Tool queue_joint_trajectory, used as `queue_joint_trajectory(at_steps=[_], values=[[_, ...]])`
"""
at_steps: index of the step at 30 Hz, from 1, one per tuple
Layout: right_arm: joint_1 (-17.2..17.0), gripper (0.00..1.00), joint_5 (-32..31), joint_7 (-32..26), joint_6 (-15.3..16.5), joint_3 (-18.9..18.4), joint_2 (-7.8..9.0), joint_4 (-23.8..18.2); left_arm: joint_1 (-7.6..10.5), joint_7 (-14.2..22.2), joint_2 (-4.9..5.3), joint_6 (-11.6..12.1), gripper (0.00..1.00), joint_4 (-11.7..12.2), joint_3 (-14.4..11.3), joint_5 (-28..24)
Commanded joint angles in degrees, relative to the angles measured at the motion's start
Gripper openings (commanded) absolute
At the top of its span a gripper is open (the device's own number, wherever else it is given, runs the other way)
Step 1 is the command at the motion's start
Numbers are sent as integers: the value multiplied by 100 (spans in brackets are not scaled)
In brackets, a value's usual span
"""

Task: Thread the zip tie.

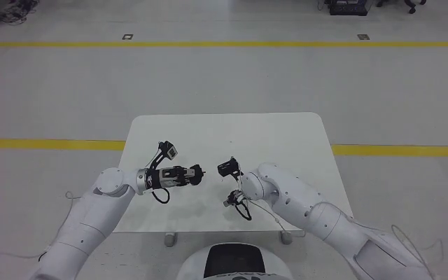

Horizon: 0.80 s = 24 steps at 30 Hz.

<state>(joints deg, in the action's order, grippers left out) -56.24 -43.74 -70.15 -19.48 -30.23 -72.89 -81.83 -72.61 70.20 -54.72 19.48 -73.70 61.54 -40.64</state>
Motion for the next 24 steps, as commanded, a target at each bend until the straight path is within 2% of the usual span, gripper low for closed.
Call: queue_joint_trajectory(at_steps=[1, 5, 12, 14, 16, 18, 19, 24], values=[[3, 100, 15, 5, 0, 5, 1, 2, 0, 0, 0, 0, 0, 0, 0, 0], [-50, 100, -116, 112, 0, -7, 1, 138, 0, 0, 0, 0, 0, 0, 0, 0], [-156, 100, -67, 256, 0, -185, -171, 465, 0, 0, 0, 0, 0, 0, 0, 0], [-161, 88, -55, 316, 0, -205, -225, 548, 0, 0, 0, 0, 0, 0, 0, 0], [-168, 70, -73, 356, 0, -232, -269, 627, 0, 0, 0, 0, 0, 0, 0, 0], [-170, 58, -120, 348, 0, -265, -303, 701, 0, 0, 0, 0, 0, 0, 0, 0], [-175, 49, -141, 337, 0, -286, -321, 743, 0, 0, 0, 0, 0, 0, 0, 0], [-228, 43, -260, 282, 0, -439, -428, 930, 0, 0, 0, 0, 0, 0, 0, 0]])
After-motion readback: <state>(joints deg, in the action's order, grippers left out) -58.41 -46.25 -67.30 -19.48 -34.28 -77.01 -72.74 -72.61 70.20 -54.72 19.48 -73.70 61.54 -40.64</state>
